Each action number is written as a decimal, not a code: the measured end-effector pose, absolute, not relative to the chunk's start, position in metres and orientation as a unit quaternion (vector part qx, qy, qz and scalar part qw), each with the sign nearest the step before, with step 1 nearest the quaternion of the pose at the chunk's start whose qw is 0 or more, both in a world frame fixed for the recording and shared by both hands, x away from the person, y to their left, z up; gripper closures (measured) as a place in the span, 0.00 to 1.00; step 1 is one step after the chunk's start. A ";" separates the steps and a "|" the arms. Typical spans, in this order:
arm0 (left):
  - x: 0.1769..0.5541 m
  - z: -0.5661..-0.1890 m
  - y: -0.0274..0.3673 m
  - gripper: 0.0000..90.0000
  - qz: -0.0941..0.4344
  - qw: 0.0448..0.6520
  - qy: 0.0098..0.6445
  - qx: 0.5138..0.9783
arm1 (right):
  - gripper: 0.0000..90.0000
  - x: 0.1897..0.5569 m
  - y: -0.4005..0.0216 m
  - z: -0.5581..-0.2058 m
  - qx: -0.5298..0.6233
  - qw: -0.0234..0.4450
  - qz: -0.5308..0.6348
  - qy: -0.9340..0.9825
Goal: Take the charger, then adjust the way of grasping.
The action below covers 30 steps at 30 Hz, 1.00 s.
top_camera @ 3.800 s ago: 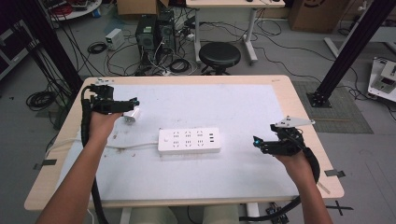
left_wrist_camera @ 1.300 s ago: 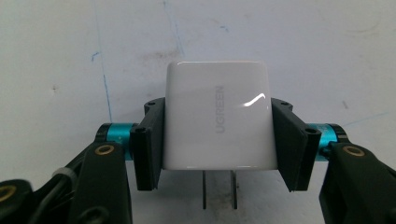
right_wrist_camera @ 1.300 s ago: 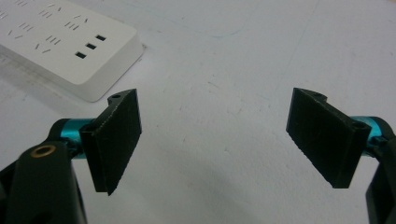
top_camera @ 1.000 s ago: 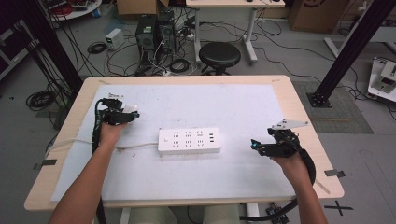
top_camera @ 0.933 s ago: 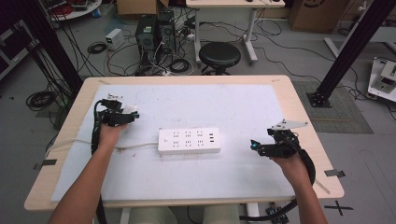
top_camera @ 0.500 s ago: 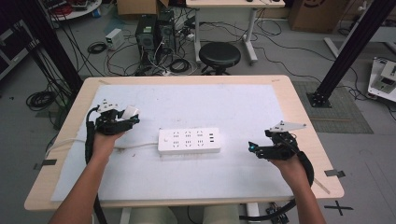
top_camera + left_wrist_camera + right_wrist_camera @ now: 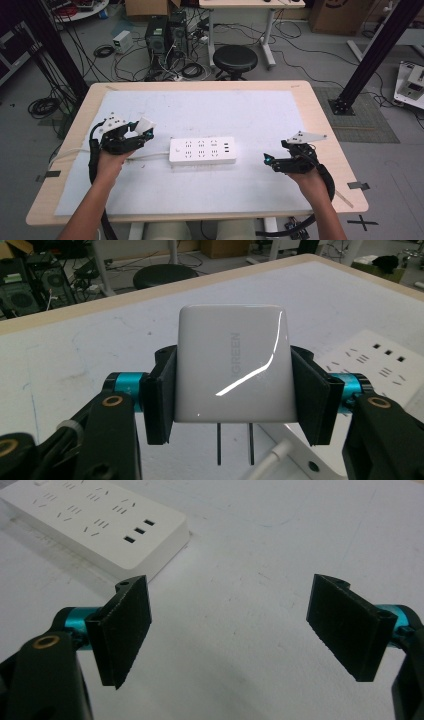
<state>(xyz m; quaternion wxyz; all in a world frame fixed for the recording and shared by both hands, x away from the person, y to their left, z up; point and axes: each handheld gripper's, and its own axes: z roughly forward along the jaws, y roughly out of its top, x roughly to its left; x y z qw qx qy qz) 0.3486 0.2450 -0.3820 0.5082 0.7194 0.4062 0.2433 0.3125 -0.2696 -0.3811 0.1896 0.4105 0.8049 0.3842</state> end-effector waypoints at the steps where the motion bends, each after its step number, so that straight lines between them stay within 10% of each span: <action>1: 0.341 -0.380 0.243 0.47 0.243 0.510 0.400 0.721 | 0.20 0.311 -0.269 -0.381 0.410 0.189 0.384 0.806; 30: 0.290 -0.362 0.209 0.47 0.224 0.520 0.277 0.776 | 0.20 0.305 -0.246 -0.378 0.358 0.186 0.397 0.824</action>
